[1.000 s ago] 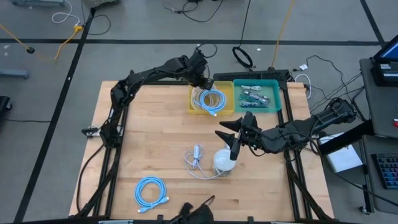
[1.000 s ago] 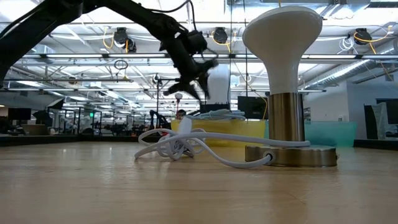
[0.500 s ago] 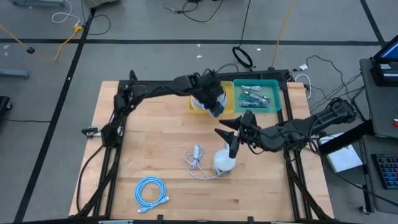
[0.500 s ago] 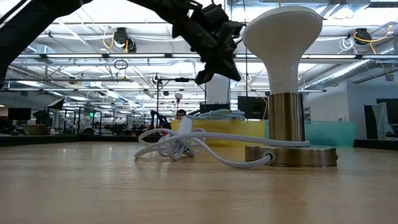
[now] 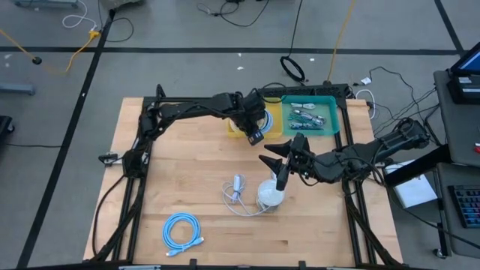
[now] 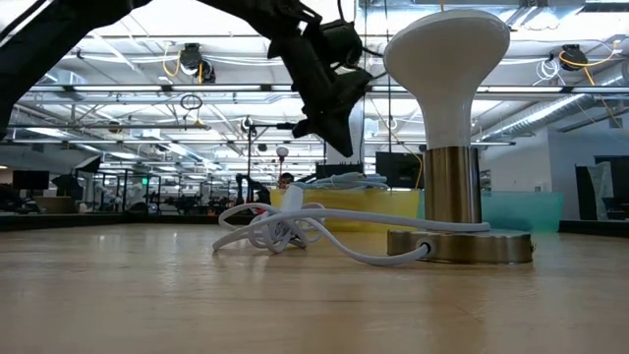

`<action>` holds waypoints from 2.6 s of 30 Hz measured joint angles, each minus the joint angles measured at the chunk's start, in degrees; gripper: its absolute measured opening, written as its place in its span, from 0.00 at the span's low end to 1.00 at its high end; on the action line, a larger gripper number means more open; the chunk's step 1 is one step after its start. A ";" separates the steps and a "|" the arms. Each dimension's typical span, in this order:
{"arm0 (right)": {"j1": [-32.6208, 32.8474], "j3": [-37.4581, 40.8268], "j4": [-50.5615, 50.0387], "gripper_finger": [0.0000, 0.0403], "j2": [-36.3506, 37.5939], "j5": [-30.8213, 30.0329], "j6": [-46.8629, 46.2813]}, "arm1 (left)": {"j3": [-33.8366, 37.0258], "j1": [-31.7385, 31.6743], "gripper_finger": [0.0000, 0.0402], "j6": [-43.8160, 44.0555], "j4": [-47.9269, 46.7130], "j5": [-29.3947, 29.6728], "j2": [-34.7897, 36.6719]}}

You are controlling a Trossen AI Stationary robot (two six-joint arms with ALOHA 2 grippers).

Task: Pick & Place USB Port
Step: Put the top blue HDMI cable into the yellow bin

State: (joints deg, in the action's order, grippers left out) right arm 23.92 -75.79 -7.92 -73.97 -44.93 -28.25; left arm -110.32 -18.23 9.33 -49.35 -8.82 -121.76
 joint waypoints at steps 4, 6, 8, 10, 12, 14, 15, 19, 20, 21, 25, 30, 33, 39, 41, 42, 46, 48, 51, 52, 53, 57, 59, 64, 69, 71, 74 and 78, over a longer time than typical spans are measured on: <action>0.00 0.00 0.08 0.47 0.00 0.00 -0.02 | 0.11 0.36 0.00 -0.95 0.18 -0.68 -0.78; 0.00 0.00 0.27 0.47 0.00 0.00 -0.02 | 0.14 0.43 0.00 -1.36 0.01 -0.82 -1.04; 0.00 0.00 0.46 0.47 0.00 0.00 -0.04 | 0.34 0.62 0.00 -1.65 1.20 -0.53 -1.88; 0.02 0.00 0.44 0.47 0.00 0.00 -0.06 | 0.36 0.47 0.00 -1.65 1.85 -0.42 -2.37; 0.02 0.00 0.46 0.47 0.00 -0.01 -0.22 | 0.39 0.28 0.00 -1.56 1.65 -0.37 -2.94; 0.02 0.00 0.44 0.47 0.00 -0.02 -0.23 | 0.35 0.24 0.00 -1.52 2.52 -0.48 -3.26; 0.02 0.00 0.42 0.47 0.00 -0.02 -0.29 | 0.35 0.16 0.00 -1.61 2.44 -0.43 -3.59; 0.02 0.00 0.39 0.47 0.02 -0.02 -0.61 | 0.35 0.17 0.00 -2.09 2.77 1.06 -4.76; 0.02 0.00 0.42 0.47 0.01 -0.02 -0.63 | 0.35 0.19 0.00 -2.23 2.87 1.63 -4.98; 0.02 0.00 0.42 0.47 0.02 -0.04 -0.63 | 0.35 0.19 0.00 -2.37 3.28 2.42 -5.06; 0.02 0.00 0.39 0.47 0.01 -0.02 -0.61 | 0.35 0.15 0.00 -3.51 3.26 5.09 -5.28; 0.02 0.00 0.22 0.47 0.00 -0.02 -0.61 | 0.35 -0.24 0.00 -3.27 4.55 5.34 -5.28; 0.02 0.00 0.22 0.47 0.01 -0.04 -0.52 | 0.35 -0.69 0.00 -3.22 4.63 5.36 -5.27; 0.02 0.00 0.15 0.47 0.00 -0.04 -0.13 | 0.35 -2.23 0.00 -2.77 4.88 5.27 -5.28; 0.02 0.00 0.15 0.47 0.01 -0.02 -0.11 | 0.35 -3.17 0.00 -2.59 4.88 5.23 -5.26; 0.02 0.00 0.15 0.47 0.01 -0.02 -0.09 | 0.36 -3.70 0.00 -2.33 4.95 5.37 -5.28; 0.02 0.00 0.15 0.47 0.02 -0.02 -0.04 | 0.35 -5.90 0.00 -1.13 5.39 4.79 -5.28; 0.02 0.00 0.13 0.47 0.01 -0.02 -0.02 | 0.35 -6.83 0.00 -0.83 5.51 4.30 -5.26; 0.02 0.00 0.09 0.47 0.02 -0.01 -0.02 | 0.35 -7.67 0.00 -0.36 5.29 3.06 -5.26; 0.02 0.00 0.04 0.47 0.02 0.00 -0.02 | 0.35 -7.79 0.00 -0.19 5.43 1.72 -5.27; 0.02 0.00 -0.02 0.47 0.00 0.00 -0.11 | 0.35 -7.85 0.00 -0.02 5.82 -0.26 -5.26; 0.02 0.00 -0.09 0.47 0.01 0.00 -0.37 | 0.29 -6.44 0.00 -0.22 7.37 -9.26 -4.64; 0.02 0.00 -0.11 0.47 0.02 0.00 -0.37 | 0.17 -5.03 0.00 -1.21 6.58 -12.82 -4.63; 0.02 0.00 -0.15 0.47 0.02 0.00 -0.39 | 0.17 -0.71 0.00 -8.41 0.38 -11.56 -4.63; 0.02 0.00 -0.15 0.47 0.02 0.02 -0.40 | 0.17 2.46 0.00 -14.30 -3.48 -3.13 -4.65; 0.02 0.00 -0.15 0.47 0.00 0.00 -0.42 | 0.17 2.86 0.00 -15.16 -3.62 -0.03 -4.65; 0.02 0.00 -0.15 0.47 0.02 0.02 -0.42 | 0.17 2.60 0.00 -16.07 -4.13 4.67 -4.65; 0.02 0.00 -0.15 0.47 0.00 0.02 -0.66 | 0.17 0.76 0.00 -16.34 -4.01 5.55 -4.65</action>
State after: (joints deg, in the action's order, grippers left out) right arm 23.94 -75.79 -8.08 -73.97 -44.91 -28.91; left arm -110.15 -17.48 -7.01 -53.36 -3.28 -126.41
